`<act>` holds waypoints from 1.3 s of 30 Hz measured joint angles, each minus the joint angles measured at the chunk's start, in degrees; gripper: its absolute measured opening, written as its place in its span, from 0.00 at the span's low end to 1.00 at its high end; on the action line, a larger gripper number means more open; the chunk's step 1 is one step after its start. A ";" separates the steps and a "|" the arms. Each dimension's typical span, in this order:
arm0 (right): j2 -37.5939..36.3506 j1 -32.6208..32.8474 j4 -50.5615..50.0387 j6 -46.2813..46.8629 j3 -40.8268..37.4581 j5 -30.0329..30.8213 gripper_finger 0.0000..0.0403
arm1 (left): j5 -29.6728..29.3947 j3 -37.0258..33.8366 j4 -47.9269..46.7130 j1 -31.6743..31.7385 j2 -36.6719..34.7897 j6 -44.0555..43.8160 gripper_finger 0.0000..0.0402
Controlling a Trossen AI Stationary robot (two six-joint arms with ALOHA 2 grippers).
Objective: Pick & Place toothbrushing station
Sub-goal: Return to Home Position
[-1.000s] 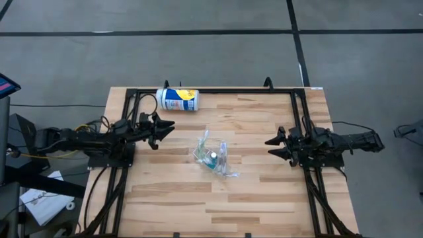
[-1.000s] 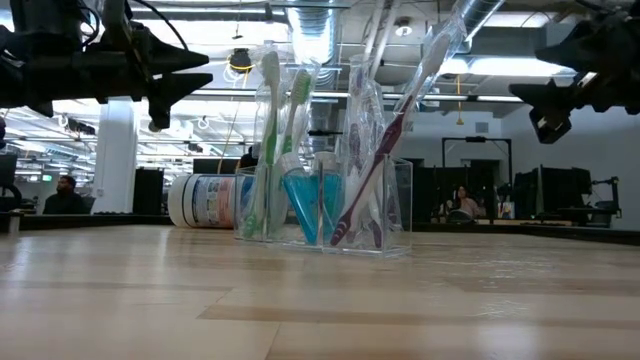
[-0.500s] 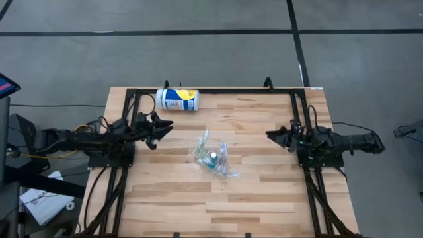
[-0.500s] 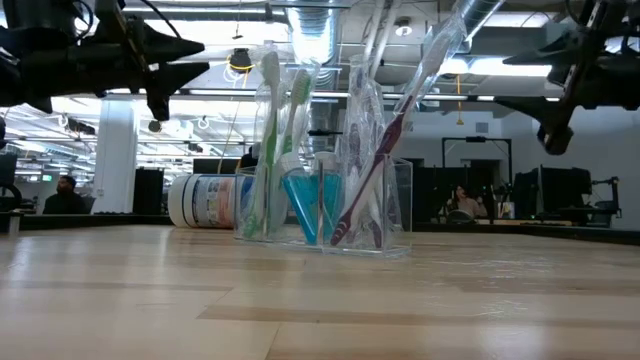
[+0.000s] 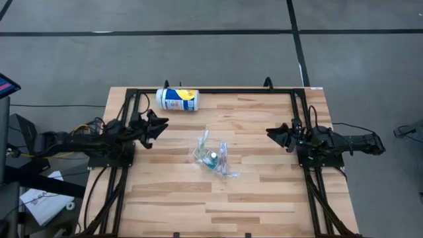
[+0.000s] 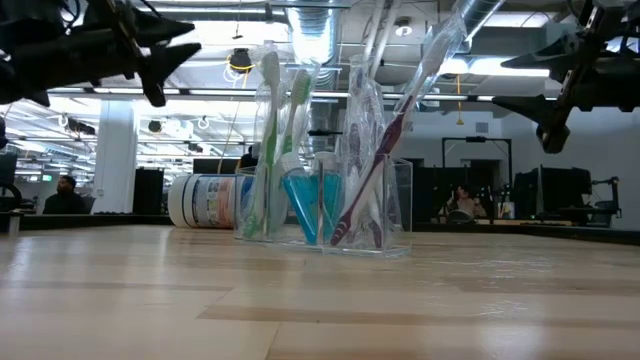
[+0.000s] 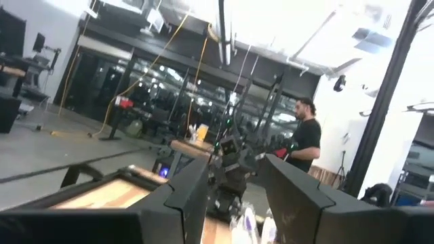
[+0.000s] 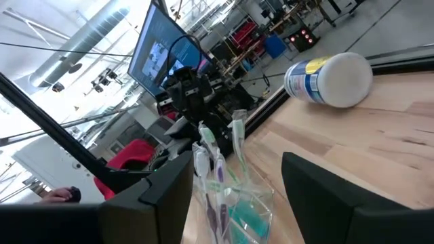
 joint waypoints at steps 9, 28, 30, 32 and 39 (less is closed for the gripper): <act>0.00 0.00 0.01 -0.01 0.00 -0.01 0.53 | 0.03 0.00 0.07 0.00 -11.08 0.00 0.34; 0.05 0.00 -0.02 -0.01 0.00 -0.02 0.53 | 0.05 0.00 0.22 -0.13 -25.53 0.00 0.34; 0.15 0.00 -0.02 0.00 0.00 -0.02 0.53 | 0.05 0.00 0.21 -0.58 -26.77 0.00 0.34; 0.15 0.00 -0.02 -0.01 0.00 -0.02 0.53 | 0.07 0.00 0.25 -1.12 -28.08 0.00 0.34; 0.20 0.00 -0.02 -0.01 0.00 -0.02 0.53 | 0.07 0.00 0.35 -2.37 -31.14 0.00 0.34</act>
